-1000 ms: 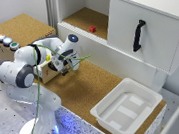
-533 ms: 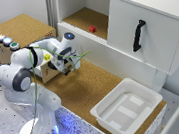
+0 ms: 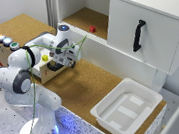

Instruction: Grasp the drawer handle, then open it

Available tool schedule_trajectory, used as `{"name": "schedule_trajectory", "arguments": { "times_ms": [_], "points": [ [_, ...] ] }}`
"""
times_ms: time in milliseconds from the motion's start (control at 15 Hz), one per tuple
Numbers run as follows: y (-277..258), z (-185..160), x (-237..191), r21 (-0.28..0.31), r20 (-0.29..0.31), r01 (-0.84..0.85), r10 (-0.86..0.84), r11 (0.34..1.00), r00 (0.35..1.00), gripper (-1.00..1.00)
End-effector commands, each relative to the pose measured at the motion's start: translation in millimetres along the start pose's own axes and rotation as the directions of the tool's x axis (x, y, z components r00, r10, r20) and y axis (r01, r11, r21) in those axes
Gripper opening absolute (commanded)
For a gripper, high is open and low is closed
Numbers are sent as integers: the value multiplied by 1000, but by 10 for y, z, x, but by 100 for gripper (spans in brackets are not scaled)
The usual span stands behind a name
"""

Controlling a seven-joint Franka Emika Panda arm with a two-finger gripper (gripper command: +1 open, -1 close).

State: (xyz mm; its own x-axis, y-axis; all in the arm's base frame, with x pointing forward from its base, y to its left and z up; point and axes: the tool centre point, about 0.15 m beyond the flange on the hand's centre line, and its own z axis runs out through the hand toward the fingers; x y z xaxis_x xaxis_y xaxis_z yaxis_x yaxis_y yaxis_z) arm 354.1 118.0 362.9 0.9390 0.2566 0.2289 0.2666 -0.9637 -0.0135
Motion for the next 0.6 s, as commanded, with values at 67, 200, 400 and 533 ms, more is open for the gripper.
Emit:
{"name": "schedule_trajectory", "arguments": {
  "times_ms": [67, 200, 400, 533],
  "points": [
    [-533, -688, 363, -135, -5, 135, -137, 982, 991, 100],
    [-738, -813, 356, -132, -29, 163, -168, 978, 985, 100],
    [-1142, -789, 345, -100, -19, 224, -227, 969, 974, 100],
    [-1365, -647, 328, -68, 8, 252, -252, 965, 968, 100]
  ]
}}
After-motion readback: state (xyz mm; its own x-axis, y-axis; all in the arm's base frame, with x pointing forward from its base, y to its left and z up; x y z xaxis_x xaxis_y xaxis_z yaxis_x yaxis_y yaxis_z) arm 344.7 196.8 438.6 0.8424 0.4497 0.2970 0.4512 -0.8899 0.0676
